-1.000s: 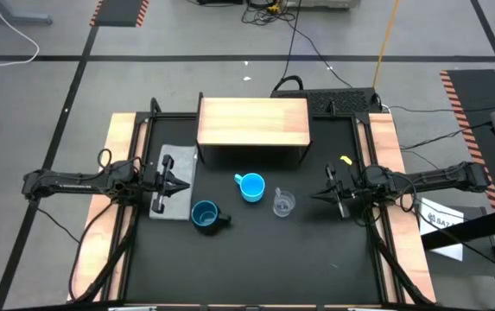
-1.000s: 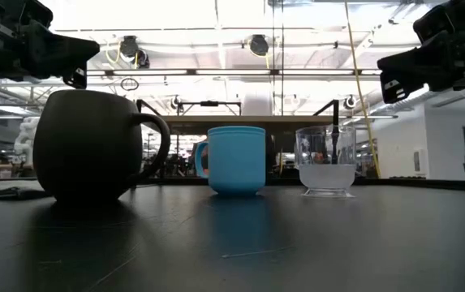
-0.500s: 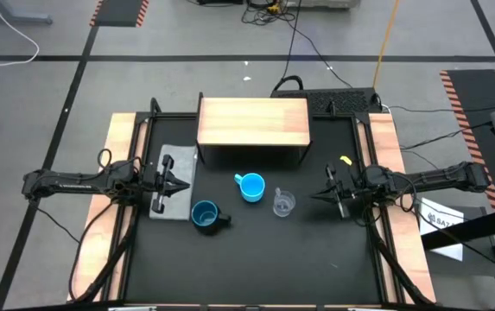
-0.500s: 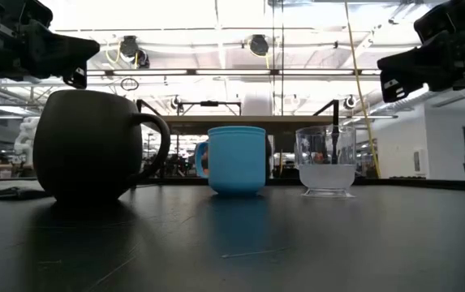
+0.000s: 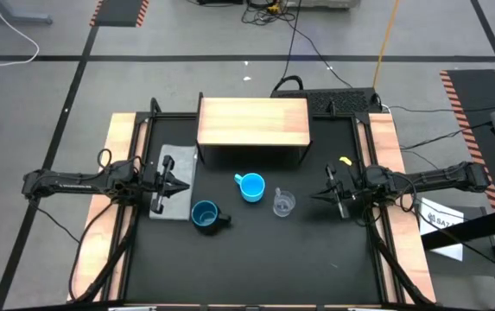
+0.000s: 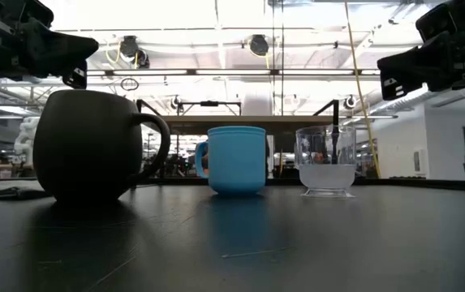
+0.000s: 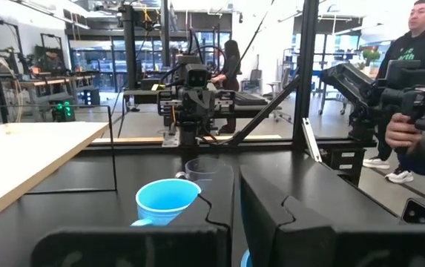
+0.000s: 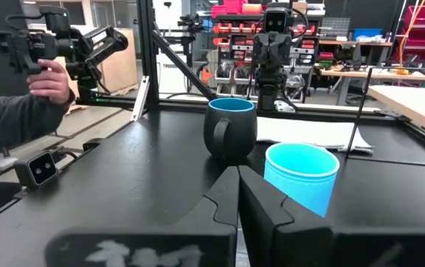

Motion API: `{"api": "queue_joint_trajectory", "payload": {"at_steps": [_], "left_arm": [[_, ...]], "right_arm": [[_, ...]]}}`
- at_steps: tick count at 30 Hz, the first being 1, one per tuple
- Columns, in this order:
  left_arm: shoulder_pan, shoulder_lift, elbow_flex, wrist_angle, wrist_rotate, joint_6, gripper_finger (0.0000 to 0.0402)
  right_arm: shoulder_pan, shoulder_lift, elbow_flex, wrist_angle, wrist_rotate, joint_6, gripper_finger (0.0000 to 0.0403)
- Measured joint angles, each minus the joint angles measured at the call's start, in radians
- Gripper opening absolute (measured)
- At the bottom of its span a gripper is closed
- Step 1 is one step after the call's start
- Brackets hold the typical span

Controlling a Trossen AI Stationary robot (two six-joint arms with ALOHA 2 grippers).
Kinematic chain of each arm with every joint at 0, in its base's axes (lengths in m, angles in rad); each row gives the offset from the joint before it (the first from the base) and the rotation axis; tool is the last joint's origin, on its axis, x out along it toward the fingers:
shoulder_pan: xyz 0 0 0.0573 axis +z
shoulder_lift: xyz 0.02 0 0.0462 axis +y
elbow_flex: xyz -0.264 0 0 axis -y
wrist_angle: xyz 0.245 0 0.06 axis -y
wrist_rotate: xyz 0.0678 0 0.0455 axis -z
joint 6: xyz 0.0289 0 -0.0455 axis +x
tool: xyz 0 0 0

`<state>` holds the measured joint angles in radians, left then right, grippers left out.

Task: Stack small to large cups/mugs on shelf
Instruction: Put the black cup on the shelf

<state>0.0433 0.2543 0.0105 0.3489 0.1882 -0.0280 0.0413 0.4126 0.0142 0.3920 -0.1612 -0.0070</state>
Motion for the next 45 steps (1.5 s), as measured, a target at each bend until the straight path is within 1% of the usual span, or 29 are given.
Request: {"api": "queue_joint_trajectory", "payload": {"at_steps": [9, 13, 17, 19, 26, 30, 33, 37, 42, 45], "left_arm": [[0.000, 0.000, 0.000, -0.031, -0.002, -0.009, 0.0026], [0.000, 0.000, 0.000, -0.055, 0.020, -0.047, 0.0026], [0.000, 0.000, 0.000, -0.041, 0.021, -0.143, 0.0026], [0.000, 0.000, 0.000, -0.037, 0.021, -0.158, 0.0026], [0.000, 0.000, 0.000, -0.034, 0.008, -0.136, 0.0026], [0.000, 0.000, 0.000, 0.042, -0.009, -0.137, 0.0026], [0.000, 0.000, 0.000, 0.107, 0.015, -0.109, 0.0026], [0.000, 0.000, 0.002, 0.134, 0.019, -0.061, 0.0026], [0.000, 0.000, 0.064, 0.019, -0.018, -0.063, 0.0004], [-0.002, 0.001, 0.136, -0.110, -0.008, -0.067, 0.0002]], "right_arm": [[0.000, 0.000, 0.000, 0.000, 0.000, 0.014, 0.0000], [0.000, 0.000, 0.000, 0.000, 0.000, 0.048, 0.0000], [0.000, 0.000, 0.000, 0.000, 0.000, 0.048, 0.0000], [0.000, 0.000, 0.000, 0.000, 0.000, 0.054, 0.0000], [0.000, 0.000, 0.000, 0.000, 0.000, 0.055, 0.0000], [0.000, 0.000, 0.000, 0.013, 0.001, 0.039, 0.0000], [0.000, 0.000, 0.000, 0.027, 0.001, 0.037, 0.0000], [0.000, 0.000, 0.000, 0.023, 0.002, 0.008, 0.0000], [0.000, 0.000, 0.000, 0.026, 0.002, -0.026, 0.0000], [0.000, 0.000, 0.000, 0.027, 0.003, -0.035, 0.0000]]}}
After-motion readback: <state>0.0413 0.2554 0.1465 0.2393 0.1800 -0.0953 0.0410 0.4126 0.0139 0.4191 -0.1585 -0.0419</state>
